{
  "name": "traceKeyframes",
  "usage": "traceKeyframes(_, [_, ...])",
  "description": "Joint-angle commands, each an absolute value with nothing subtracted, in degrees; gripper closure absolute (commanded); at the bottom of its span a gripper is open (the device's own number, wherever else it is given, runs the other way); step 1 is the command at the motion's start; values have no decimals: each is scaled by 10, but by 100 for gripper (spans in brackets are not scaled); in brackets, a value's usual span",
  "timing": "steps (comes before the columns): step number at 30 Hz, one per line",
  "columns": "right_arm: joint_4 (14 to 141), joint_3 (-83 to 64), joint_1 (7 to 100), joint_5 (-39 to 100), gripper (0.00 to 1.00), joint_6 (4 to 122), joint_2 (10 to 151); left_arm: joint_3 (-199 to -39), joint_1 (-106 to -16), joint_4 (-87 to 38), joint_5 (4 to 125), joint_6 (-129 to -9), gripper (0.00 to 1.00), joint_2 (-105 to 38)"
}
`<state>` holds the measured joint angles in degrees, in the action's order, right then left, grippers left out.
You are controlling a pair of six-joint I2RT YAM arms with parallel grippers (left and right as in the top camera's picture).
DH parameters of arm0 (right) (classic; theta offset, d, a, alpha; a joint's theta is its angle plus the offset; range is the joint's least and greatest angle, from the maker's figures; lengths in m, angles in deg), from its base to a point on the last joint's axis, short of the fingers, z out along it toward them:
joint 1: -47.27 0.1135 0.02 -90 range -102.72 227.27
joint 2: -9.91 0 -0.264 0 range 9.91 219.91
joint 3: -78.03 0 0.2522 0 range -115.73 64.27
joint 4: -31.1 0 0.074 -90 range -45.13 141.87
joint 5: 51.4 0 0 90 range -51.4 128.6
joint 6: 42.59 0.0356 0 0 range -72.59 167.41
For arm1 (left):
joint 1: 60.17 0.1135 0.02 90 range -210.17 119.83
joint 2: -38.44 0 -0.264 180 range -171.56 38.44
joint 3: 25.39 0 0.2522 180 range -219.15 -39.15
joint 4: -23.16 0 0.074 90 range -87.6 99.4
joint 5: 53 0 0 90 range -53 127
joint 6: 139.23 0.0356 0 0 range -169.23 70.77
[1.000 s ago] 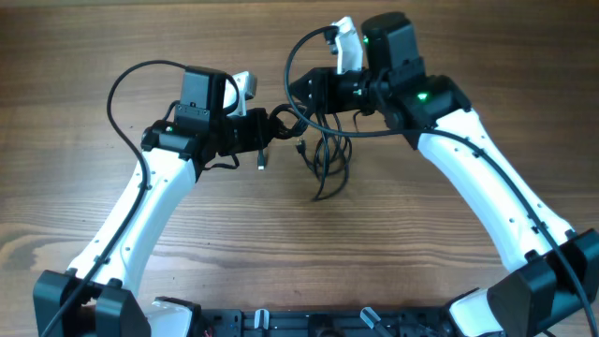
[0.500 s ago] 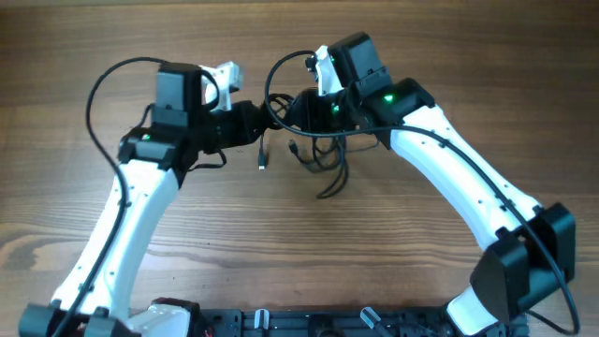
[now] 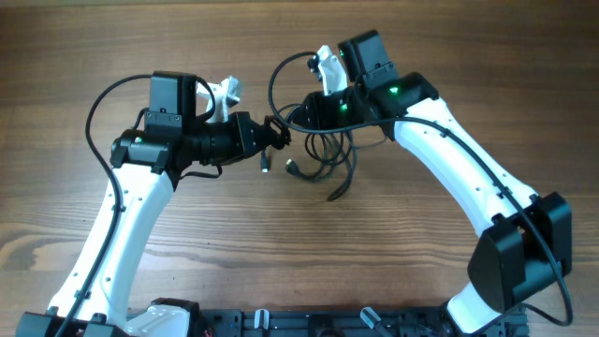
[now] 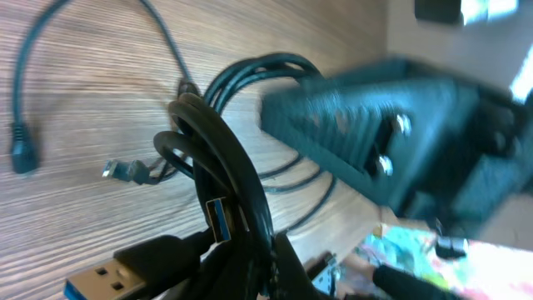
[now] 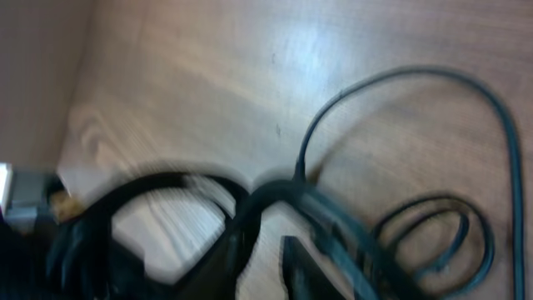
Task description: Untangle cables
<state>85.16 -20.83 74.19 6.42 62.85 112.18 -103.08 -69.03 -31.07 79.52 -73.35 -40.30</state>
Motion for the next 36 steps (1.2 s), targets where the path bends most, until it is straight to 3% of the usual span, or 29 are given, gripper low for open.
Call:
traceKeyframes(1, [892, -209, 748, 37, 73, 541, 1098, -1041, -679, -314, 766, -784, 96, -394])
traceKeyframes(10, [895, -208, 791, -34, 57, 424, 1098, -1041, -679, -358, 881, -797, 96, -407])
traceKeyframes(18, [889, -208, 800, -32, 57, 414, 1098, -1041, -666, -354, 1022, -797, 96, -407])
traceKeyframes(30, [910, -207, 817, -80, 58, 379, 1098, -1041, -557, -348, 1052, -802, 96, -407])
traceKeyframes(36, [879, -207, 828, -99, 59, 388, 1098, -1041, -552, -348, 1071, -802, 96, -407])
